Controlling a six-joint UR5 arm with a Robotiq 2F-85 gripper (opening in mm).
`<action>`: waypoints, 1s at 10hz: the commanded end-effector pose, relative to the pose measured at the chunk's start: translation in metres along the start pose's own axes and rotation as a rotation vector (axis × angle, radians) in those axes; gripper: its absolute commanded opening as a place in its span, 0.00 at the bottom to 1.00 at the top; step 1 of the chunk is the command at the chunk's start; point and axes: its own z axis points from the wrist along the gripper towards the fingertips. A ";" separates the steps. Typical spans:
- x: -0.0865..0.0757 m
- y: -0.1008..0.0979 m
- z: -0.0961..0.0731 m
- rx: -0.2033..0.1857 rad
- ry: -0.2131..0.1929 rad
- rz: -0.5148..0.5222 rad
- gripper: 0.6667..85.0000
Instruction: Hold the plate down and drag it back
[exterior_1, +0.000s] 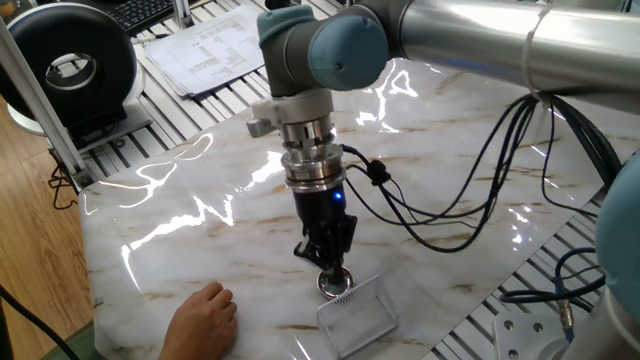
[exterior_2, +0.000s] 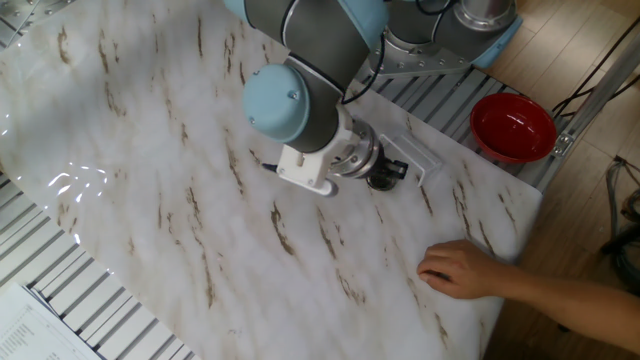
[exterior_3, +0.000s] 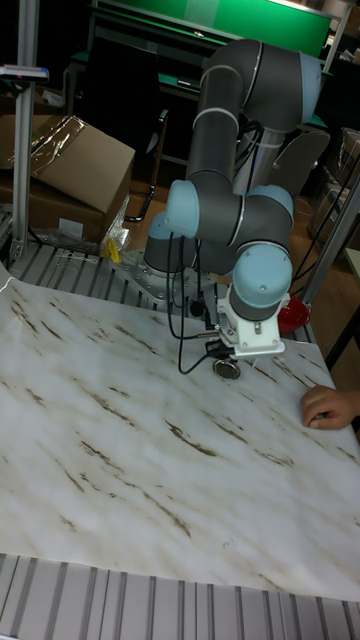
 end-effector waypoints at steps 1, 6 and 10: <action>0.007 -0.001 0.015 -0.028 -0.001 0.006 0.01; 0.007 0.008 0.033 -0.040 -0.020 0.026 0.01; 0.011 0.007 0.026 -0.032 -0.012 0.031 0.01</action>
